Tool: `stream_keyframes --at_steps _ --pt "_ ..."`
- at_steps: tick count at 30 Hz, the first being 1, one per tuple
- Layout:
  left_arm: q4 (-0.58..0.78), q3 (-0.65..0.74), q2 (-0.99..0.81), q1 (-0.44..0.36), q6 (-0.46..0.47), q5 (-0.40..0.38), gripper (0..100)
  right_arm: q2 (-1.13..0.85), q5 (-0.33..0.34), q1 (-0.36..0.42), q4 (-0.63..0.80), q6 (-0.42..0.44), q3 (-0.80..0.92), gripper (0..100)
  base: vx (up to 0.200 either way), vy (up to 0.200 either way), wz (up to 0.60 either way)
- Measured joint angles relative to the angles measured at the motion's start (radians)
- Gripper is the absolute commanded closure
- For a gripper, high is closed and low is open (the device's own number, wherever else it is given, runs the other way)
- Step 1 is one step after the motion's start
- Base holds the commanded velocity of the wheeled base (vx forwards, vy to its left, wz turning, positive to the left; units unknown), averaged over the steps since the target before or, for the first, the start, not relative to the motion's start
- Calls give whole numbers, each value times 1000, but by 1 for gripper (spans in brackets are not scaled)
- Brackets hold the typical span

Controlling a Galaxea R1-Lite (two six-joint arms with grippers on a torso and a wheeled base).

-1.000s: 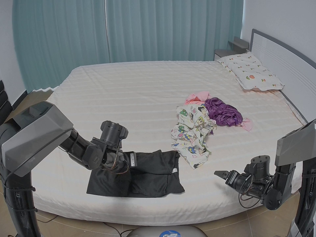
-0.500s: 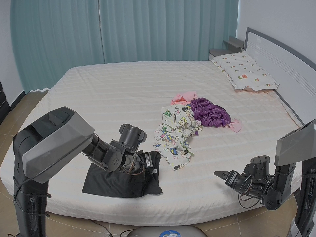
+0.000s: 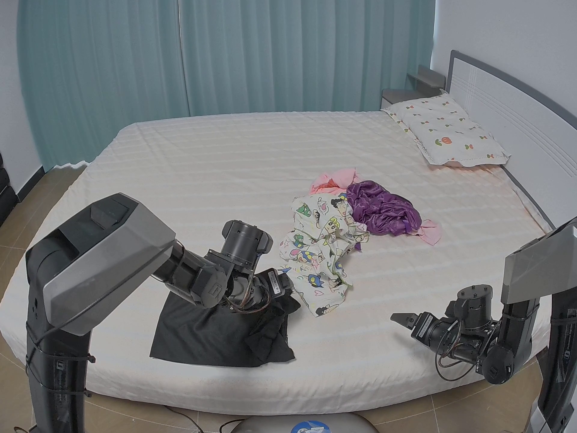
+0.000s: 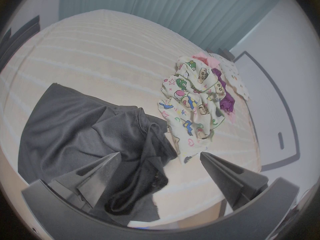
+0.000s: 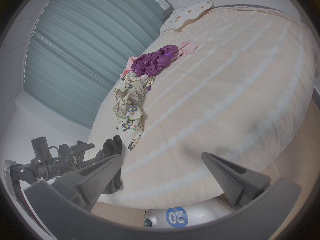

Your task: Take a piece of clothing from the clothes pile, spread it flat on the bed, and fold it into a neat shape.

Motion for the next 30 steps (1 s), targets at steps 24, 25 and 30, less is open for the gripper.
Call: stream_keyframes --at_steps 24,25,30 --pt "-14 274 -169 416 -151 -263 0 -3 -6 39 19 -55 -40 0 0 0 0" --pt "-14 278 -170 421 -151 -268 0 -3 -8 42 25 -68 -46 0 0 0 0" --pt "-15 308 -185 450 -152 -315 0 -3 -36 81 85 -125 -79 0 0 40 0"
